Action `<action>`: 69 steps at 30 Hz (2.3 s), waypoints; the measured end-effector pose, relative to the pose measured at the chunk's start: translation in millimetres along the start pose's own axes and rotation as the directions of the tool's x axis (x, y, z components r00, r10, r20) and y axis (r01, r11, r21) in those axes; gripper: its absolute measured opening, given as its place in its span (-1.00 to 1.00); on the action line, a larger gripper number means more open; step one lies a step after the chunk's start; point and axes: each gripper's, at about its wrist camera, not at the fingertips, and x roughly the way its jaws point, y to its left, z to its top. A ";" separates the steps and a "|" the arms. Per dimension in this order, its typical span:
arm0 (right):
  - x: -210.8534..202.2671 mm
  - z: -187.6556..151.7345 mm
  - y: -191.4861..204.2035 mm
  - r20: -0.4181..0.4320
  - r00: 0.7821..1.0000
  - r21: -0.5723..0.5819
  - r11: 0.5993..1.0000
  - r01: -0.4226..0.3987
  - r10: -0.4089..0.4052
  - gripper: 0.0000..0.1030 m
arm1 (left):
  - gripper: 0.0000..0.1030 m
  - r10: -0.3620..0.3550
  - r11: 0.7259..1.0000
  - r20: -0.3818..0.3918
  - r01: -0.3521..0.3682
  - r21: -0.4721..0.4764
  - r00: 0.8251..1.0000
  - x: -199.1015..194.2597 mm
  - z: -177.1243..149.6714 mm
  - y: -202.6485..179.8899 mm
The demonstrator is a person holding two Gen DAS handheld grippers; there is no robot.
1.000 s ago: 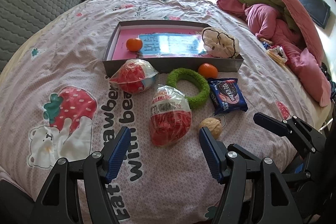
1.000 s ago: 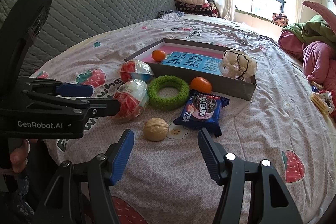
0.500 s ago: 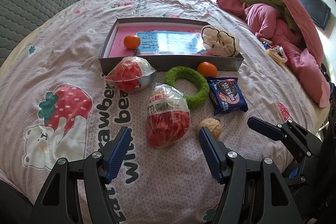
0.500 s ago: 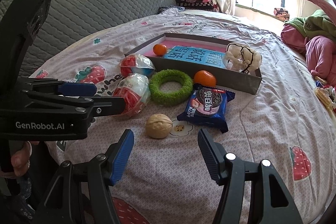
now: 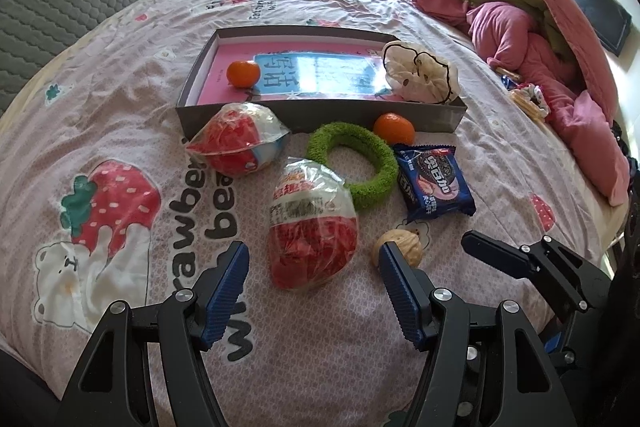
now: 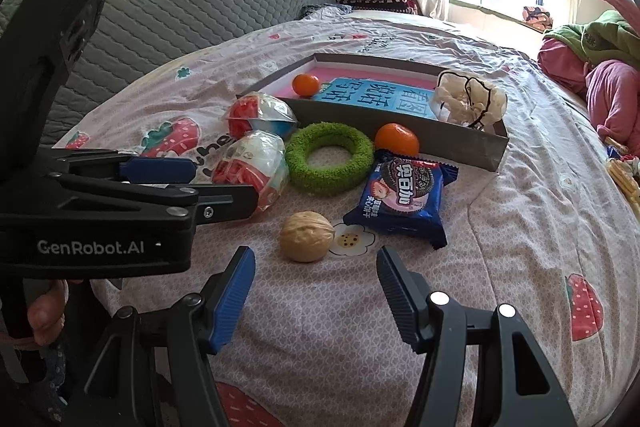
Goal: Organize objects
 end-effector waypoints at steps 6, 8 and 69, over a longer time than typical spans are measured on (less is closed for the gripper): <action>7.2 2.4 -1.5 -0.006 1.000 0.015 1.000 0.008 -0.008 0.22 | 0.34 -0.003 1.000 -0.001 0.003 -0.001 1.000 5.8 5.7 -2.6; 9.4 2.7 -0.1 -0.008 1.000 0.007 1.000 0.017 -0.017 0.22 | 0.34 -0.004 1.000 -0.004 0.004 -0.002 1.000 8.8 7.0 -2.2; 44.7 12.5 7.9 -0.018 0.999 -0.013 0.999 -0.040 0.040 -0.34 | 0.26 0.003 0.992 -0.037 -0.007 -0.123 0.999 53.8 23.7 30.6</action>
